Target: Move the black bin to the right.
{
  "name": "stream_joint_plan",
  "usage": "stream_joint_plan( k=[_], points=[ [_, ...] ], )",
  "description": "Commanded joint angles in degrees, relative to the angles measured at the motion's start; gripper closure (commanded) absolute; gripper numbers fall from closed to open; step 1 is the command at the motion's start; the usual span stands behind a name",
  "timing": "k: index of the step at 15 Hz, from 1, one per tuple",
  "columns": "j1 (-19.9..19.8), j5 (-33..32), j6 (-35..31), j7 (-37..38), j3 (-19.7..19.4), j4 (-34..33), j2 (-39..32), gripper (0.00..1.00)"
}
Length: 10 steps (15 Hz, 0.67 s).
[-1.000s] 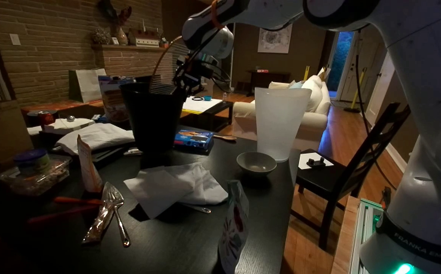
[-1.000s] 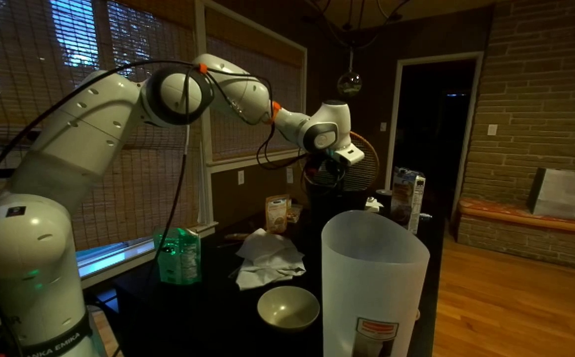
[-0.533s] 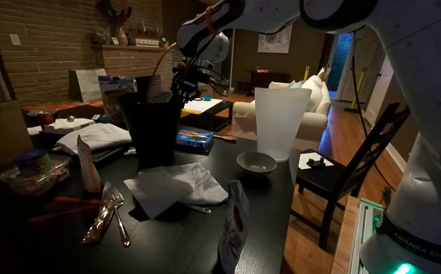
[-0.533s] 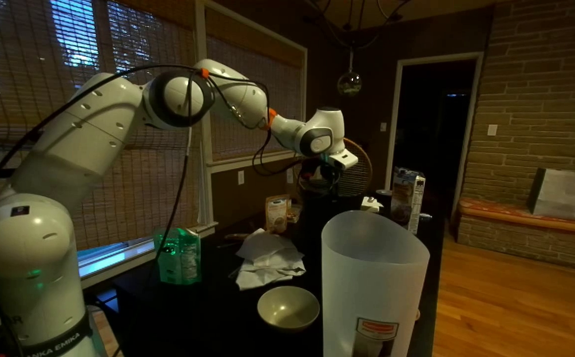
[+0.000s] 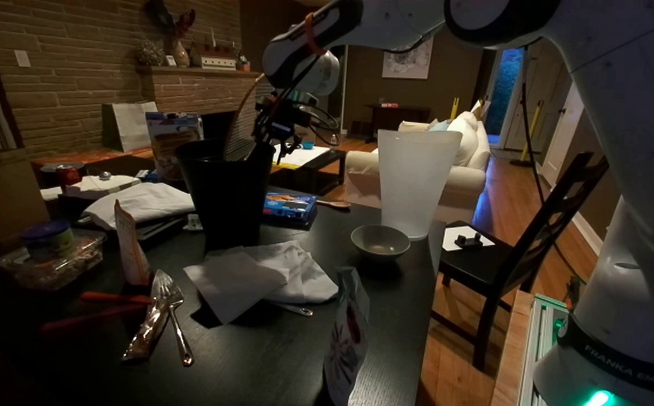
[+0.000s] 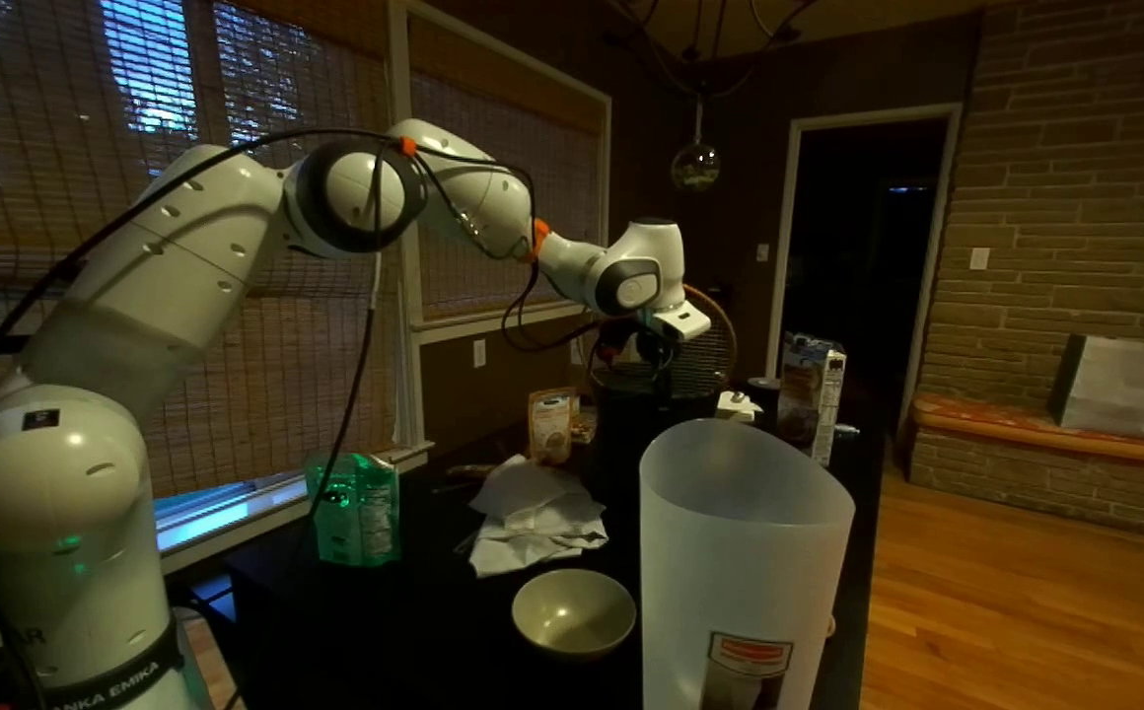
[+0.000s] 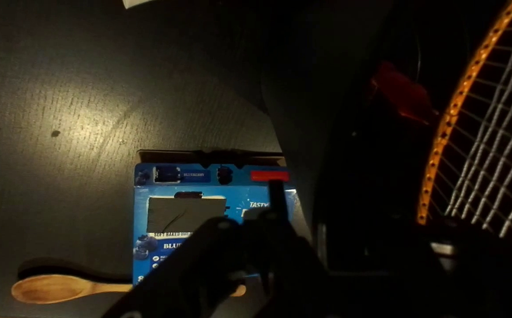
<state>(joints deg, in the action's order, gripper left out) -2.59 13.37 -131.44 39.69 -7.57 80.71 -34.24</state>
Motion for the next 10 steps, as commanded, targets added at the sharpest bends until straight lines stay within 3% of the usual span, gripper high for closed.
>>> stream_joint_plan(
  k=[1, 5, 10],
  points=[
    [0.1, 0.7, 0.3, -1.0, 1.4, 3.8, 6.1, 0.28],
    [0.1, 1.1, 2.6, -6.1, 3.5, 7.0, 14.6, 0.01],
    [-0.8, 4.1, 11.0, -10.8, 4.4, 14.6, 26.2, 0.00]
  ],
)
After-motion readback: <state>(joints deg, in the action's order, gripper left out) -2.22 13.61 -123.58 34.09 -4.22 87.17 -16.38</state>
